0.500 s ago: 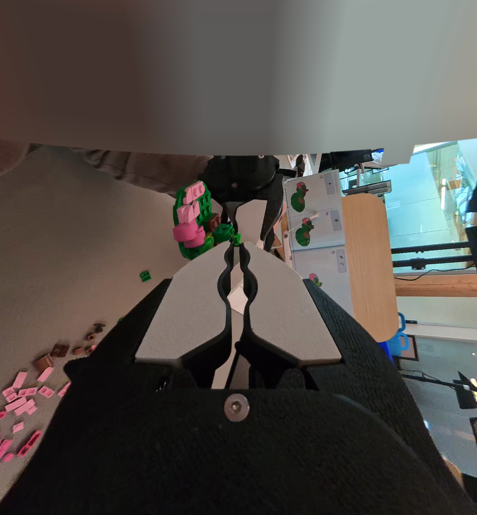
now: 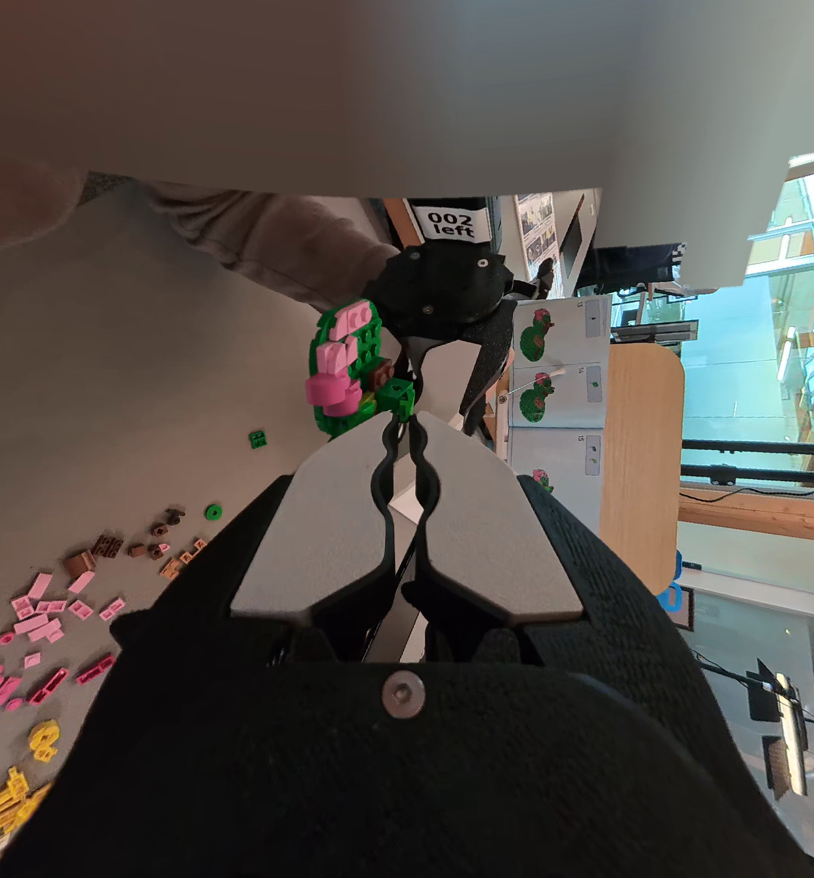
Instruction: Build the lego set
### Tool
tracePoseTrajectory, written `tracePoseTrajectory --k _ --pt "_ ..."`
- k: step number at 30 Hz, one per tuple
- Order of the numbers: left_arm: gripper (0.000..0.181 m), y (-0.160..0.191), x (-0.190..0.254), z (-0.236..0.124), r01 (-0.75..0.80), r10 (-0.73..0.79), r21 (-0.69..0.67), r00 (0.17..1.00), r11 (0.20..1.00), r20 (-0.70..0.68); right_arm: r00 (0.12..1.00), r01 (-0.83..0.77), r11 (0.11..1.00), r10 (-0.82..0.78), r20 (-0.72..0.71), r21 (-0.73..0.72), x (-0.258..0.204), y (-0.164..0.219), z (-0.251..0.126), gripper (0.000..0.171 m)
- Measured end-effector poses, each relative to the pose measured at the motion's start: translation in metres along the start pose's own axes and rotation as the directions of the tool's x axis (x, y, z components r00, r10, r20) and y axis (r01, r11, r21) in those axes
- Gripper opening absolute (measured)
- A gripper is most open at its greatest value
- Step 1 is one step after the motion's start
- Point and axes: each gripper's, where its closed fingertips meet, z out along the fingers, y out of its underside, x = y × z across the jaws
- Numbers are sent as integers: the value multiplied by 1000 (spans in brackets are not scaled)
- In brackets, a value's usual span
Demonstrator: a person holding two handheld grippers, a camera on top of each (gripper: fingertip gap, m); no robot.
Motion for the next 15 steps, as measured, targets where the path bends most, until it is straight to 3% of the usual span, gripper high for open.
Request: tracePoseTrajectory --k 15 --pt "16 6 5 5 -19 18 -40 1000 999 -23 987 93 991 -79 139 -97 -11 7 -3 4"
